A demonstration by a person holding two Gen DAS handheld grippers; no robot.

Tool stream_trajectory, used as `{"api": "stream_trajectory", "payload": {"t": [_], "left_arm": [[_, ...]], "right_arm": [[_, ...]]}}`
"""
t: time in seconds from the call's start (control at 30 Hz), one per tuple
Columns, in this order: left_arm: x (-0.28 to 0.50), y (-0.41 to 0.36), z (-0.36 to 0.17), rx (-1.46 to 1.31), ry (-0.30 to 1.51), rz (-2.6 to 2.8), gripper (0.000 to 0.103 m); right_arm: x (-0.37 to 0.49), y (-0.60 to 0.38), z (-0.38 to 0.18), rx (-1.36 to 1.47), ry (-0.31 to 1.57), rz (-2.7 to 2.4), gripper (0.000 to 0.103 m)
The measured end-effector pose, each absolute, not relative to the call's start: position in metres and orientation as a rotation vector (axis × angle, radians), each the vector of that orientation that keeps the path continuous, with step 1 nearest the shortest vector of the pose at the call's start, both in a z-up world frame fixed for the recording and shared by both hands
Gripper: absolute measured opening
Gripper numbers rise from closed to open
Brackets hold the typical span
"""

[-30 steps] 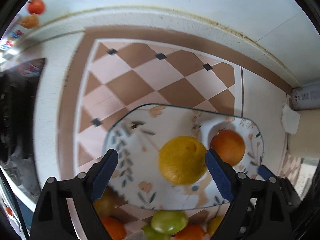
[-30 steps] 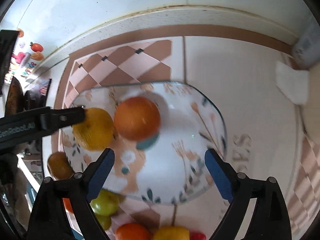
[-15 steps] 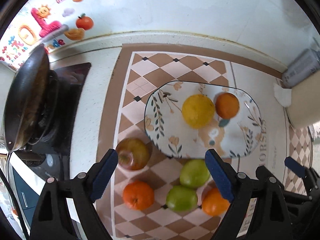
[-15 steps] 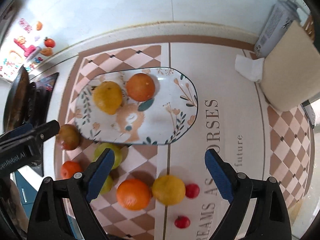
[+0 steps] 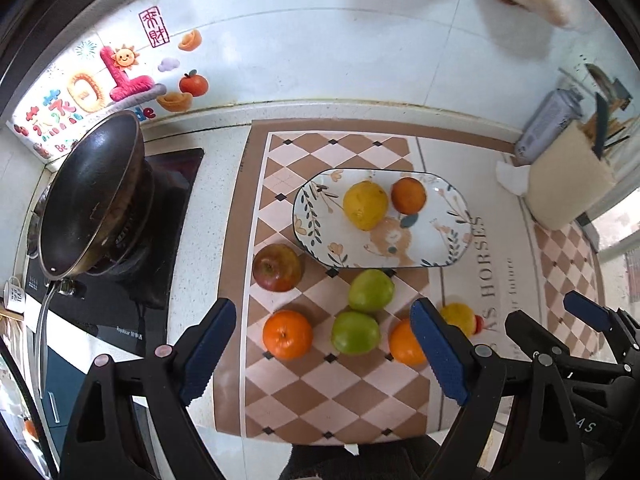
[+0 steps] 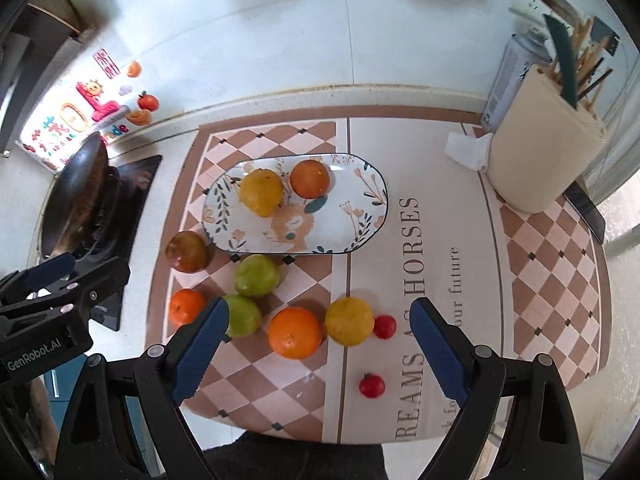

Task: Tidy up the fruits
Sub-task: 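Withdraw both tools from the plate toward the remaining fruits, then grasp the small orange with the left tool while the right tool grasps the large orange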

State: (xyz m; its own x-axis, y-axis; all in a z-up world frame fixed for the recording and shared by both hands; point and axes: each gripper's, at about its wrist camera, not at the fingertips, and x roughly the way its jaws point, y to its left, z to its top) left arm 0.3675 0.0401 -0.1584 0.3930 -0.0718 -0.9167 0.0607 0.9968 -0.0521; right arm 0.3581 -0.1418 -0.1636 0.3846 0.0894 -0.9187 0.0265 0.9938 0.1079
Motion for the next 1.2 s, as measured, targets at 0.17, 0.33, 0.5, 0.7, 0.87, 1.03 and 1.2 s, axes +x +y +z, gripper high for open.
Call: {"api": "stream_trajectory", "payload": {"t": [0.17, 0.33, 0.5, 0.7, 0.87, 1.03, 1.2], "left_arm": [[0.349, 0.044, -0.143, -0.032, 1.142, -0.096, 0.089], [0.340, 0.049, -0.136, -0.065, 1.131, -0.102, 0.089], [0.349, 0.052, -0.153, -0.042, 1.153, -0.097, 0.092], [0.371, 0.072, -0.216, -0.032, 1.277, 0.010, 0.102], [0.387, 0.089, -0.276, -0.116, 1.411, 0.031, 0.102], [0.402, 0.098, -0.317, -0.220, 1.519, 0.052, 0.100], [0.411, 0.104, -0.344, -0.310, 1.582, 0.063, 0.099]], "right_arm": [[0.338, -0.144, -0.142, 0.136, 1.144, 0.053, 0.094], [0.332, -0.147, -0.135, 0.182, 1.140, 0.080, 0.094], [0.341, -0.159, -0.171, 0.250, 1.205, 0.075, 0.094], [0.360, -0.188, -0.247, 0.362, 1.328, 0.038, 0.094], [0.370, -0.206, -0.301, 0.482, 1.402, 0.014, 0.094], [0.381, -0.212, -0.339, 0.582, 1.463, 0.013, 0.081], [0.393, -0.205, -0.351, 0.599, 1.464, 0.020, 0.074]]}}
